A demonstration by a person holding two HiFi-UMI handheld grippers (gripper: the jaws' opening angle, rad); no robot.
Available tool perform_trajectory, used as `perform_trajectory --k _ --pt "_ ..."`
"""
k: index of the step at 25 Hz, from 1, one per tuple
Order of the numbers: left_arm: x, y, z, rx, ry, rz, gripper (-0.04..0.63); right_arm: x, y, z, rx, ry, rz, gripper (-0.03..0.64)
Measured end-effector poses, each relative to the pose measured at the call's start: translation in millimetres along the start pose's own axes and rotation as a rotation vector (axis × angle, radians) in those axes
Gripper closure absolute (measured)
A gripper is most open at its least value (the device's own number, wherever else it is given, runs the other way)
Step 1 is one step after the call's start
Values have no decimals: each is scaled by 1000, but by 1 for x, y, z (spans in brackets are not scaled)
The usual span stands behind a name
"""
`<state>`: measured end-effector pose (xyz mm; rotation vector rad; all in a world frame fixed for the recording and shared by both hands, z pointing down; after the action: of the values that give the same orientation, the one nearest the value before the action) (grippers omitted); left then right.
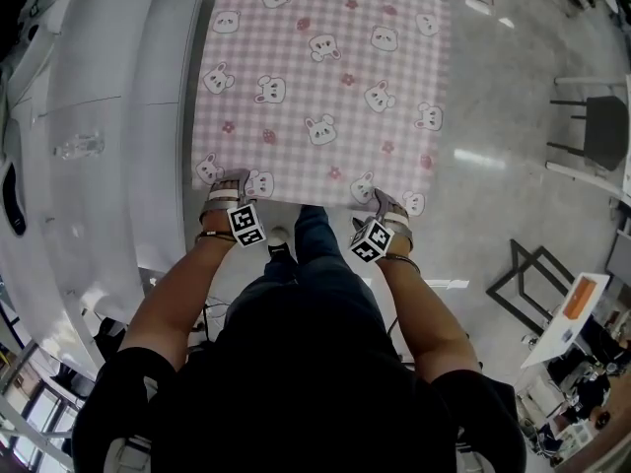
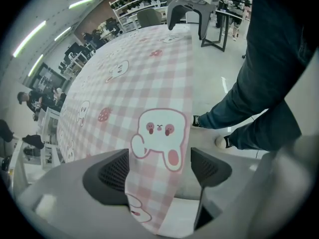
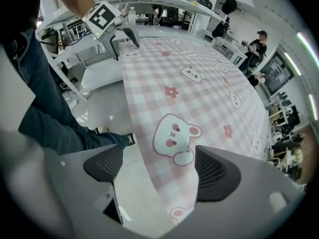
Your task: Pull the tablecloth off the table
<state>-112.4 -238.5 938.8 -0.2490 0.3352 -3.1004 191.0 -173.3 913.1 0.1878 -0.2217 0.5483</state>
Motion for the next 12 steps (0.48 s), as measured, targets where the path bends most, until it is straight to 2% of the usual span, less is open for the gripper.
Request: perform_trajectory --k 4,12 --pt "-2 -2 10 -40 -6 62 212 5 5 15 39 53 -90 120" --pt "-5 3 15 -68 6 76 212 15 -5 34 114 114 -129 100"
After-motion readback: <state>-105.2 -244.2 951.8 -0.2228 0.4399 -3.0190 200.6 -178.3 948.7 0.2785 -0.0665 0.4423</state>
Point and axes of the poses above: the fingertips, and each gripper's own axes: z forward along the fingers, y to its left, x out of its underside, the point moved 5 cm from there along -z, backward along the fingers, and after that the axes turned 5 degrees about -y, right-handed, at the moved point
